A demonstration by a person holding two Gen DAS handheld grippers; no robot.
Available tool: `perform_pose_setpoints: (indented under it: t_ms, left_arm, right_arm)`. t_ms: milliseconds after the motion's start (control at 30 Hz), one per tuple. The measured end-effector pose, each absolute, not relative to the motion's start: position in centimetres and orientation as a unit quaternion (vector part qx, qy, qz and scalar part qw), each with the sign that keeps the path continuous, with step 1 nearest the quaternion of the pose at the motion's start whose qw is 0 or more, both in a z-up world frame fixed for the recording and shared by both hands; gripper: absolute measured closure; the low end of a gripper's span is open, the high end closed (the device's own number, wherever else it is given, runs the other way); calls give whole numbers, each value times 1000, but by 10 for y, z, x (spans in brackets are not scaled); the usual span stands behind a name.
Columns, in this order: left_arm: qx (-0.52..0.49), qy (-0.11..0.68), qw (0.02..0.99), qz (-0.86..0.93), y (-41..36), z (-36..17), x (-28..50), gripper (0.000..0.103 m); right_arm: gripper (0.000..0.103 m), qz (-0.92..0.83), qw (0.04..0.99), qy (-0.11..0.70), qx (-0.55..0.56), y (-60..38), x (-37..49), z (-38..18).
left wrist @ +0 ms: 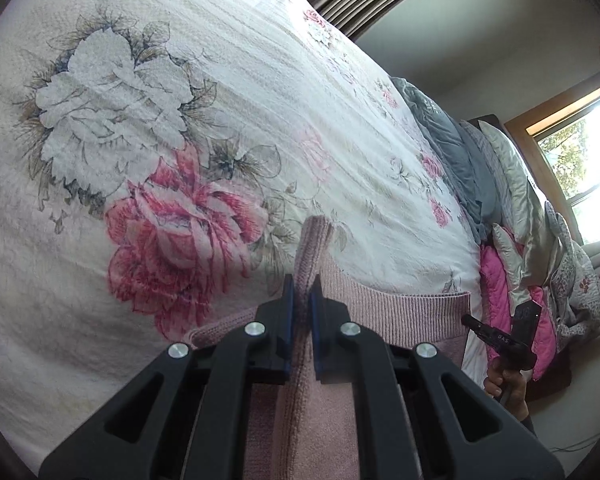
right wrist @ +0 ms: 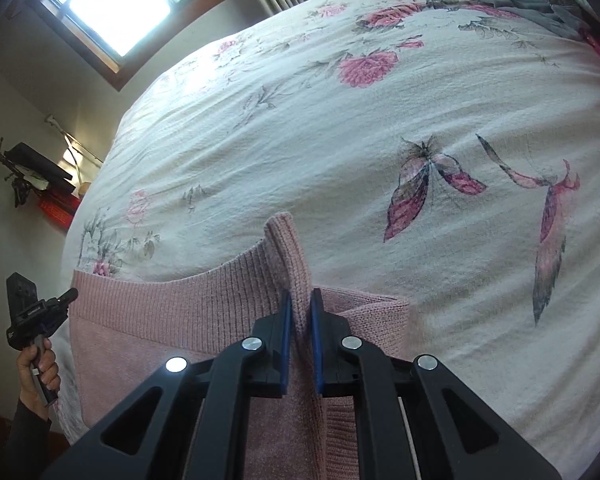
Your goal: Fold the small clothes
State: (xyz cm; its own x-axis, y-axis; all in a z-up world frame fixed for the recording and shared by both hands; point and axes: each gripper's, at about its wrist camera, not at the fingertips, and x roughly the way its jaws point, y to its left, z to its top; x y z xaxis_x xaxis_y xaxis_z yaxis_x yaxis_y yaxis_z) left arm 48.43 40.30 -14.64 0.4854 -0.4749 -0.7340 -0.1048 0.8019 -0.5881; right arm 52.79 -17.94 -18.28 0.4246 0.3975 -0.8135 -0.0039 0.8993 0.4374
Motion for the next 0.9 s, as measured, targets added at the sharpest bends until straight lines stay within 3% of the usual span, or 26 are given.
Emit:
perform_pose_setpoints:
  t_ms: [200,300,467,567,667,733,767,800,900]
  left_arm:
    - [-304,520,794,-89,417,-181,489,96]
    - [-321,530,782,-71,427,-192,487,81]
    - [-308,475,819,-95,424,-146,468,76]
    - [-297,478,811,-160,396,-137,467,75]
    - [-296,508,791,-168,379,-160,476,75]
    - [-300,533,778,-146,378,-184,482,86]
    - [-300,541,774,-134,380,-194,483,94]
    - [-299,546,773,-123,383,-201,484,102]
    - [-319,549,763,-122,392,-205,484,102]
  right_arm:
    - [94,106,813,540,191,-184,537,-212]
    - [87,99,804,558,183,-182,542,-230]
    - [72,86,841,503,182,-190,527,-205]
    - [71,103,844,479,219,-198,524,-192]
    - [72,143,817,504,242,-185,533,-205]
    - [74,144,800,526,250,-181,539,-224]
    - [81,135,794,537,252,-181,541,-234]
    - [101,123,792,545,248,-184,543,-244]
    - [103,119,782,546,275,-197,544,-259]
